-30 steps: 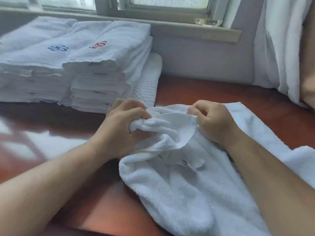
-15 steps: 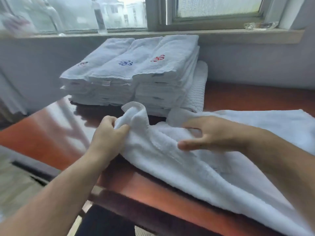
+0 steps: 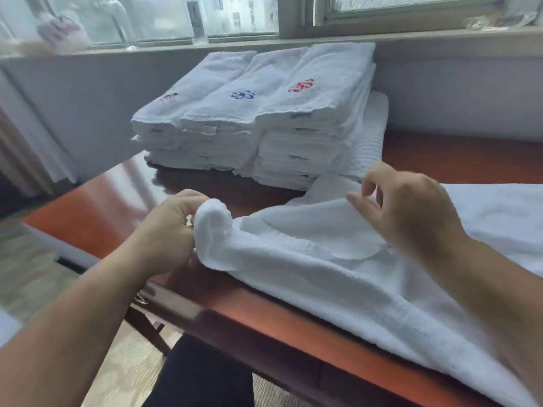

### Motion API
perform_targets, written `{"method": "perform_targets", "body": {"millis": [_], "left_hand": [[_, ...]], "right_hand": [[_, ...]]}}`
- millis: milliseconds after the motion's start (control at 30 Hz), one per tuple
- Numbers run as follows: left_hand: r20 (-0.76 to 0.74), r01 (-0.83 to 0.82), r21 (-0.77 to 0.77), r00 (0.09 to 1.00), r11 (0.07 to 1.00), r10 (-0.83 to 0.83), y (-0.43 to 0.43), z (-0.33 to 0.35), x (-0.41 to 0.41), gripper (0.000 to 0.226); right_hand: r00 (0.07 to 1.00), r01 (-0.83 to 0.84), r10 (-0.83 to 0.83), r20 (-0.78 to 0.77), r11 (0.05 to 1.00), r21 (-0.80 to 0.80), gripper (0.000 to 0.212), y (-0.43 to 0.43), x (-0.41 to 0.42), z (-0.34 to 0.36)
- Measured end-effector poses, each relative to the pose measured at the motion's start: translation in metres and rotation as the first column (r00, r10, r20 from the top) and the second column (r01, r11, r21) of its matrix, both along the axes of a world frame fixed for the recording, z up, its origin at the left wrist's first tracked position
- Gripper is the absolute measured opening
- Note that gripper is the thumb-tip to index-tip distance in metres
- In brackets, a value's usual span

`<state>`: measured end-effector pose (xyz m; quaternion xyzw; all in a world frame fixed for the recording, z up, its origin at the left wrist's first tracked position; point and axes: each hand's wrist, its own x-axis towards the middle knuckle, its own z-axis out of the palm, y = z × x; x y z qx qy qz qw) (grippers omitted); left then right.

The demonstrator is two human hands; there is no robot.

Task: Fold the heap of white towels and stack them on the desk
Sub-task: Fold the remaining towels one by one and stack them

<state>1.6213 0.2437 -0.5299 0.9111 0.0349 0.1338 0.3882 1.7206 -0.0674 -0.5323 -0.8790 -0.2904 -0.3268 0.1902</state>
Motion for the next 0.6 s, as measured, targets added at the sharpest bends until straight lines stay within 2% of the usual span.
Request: {"method": "perform_targets", "body": {"millis": [67,133,200,267,300,333,400,433,467,500,533,600], "left_hand": [[-0.071,0.056,0.088,0.996,0.995,-0.050,0.007,0.003,-0.003,0.029],[-0.186,0.128,0.144,0.977,0.981,-0.100,0.012,0.007,-0.004,0.028],[-0.326,0.173,0.090,0.936,0.981,-0.135,0.018,0.013,-0.007,0.012],[-0.404,0.120,-0.049,0.905,0.992,-0.129,0.021,0.020,-0.010,0.043],[-0.429,0.063,-0.070,0.899,0.996,-0.087,0.020,0.024,-0.012,0.057],[-0.440,0.020,-0.048,0.897,0.999,-0.039,0.017,0.026,-0.013,0.072],[-0.454,0.020,0.174,0.889,0.985,0.063,0.009,0.031,-0.013,0.094],[-0.435,0.041,0.359,0.891,0.932,0.129,0.003,0.031,-0.012,0.090],[-0.349,0.021,0.556,0.913,0.831,0.210,-0.004,0.030,-0.011,0.077],[-0.196,-0.026,0.675,0.957,0.738,0.214,-0.011,0.028,-0.010,0.063],[-0.034,-0.061,0.684,0.993,0.727,0.114,-0.019,0.028,-0.010,0.051],[0.120,0.112,0.549,0.970,0.828,-0.211,-0.039,0.032,-0.010,0.032]], "right_hand": [[0.969,-0.204,0.189,-0.159,0.975,-0.084,0.038,0.000,-0.009,-0.001],[0.933,-0.292,0.224,-0.283,0.929,-0.227,0.049,0.003,-0.015,-0.005],[0.927,-0.304,0.217,-0.306,0.912,-0.275,0.048,0.006,-0.018,-0.007],[0.923,-0.321,0.248,-0.294,0.917,-0.235,0.038,0.009,-0.022,-0.005],[0.917,-0.341,0.272,-0.291,0.914,-0.220,0.027,0.010,-0.024,-0.005],[0.911,-0.364,0.295,-0.289,0.903,-0.227,0.018,0.011,-0.025,-0.006],[0.916,-0.348,0.253,-0.312,0.888,-0.301,0.037,0.011,-0.023,-0.014],[0.924,-0.319,0.211,-0.319,0.885,-0.339,0.047,0.012,-0.021,-0.017],[0.937,-0.282,0.175,-0.304,0.891,-0.356,0.054,0.013,-0.019,-0.019],[0.947,-0.244,0.138,-0.290,0.896,-0.370,0.059,0.014,-0.017,-0.020],[0.955,-0.204,0.096,-0.282,0.901,-0.382,0.064,0.015,-0.015,-0.021],[0.965,-0.119,0.006,-0.262,0.902,-0.415,0.068,0.016,-0.010,-0.022]]}}
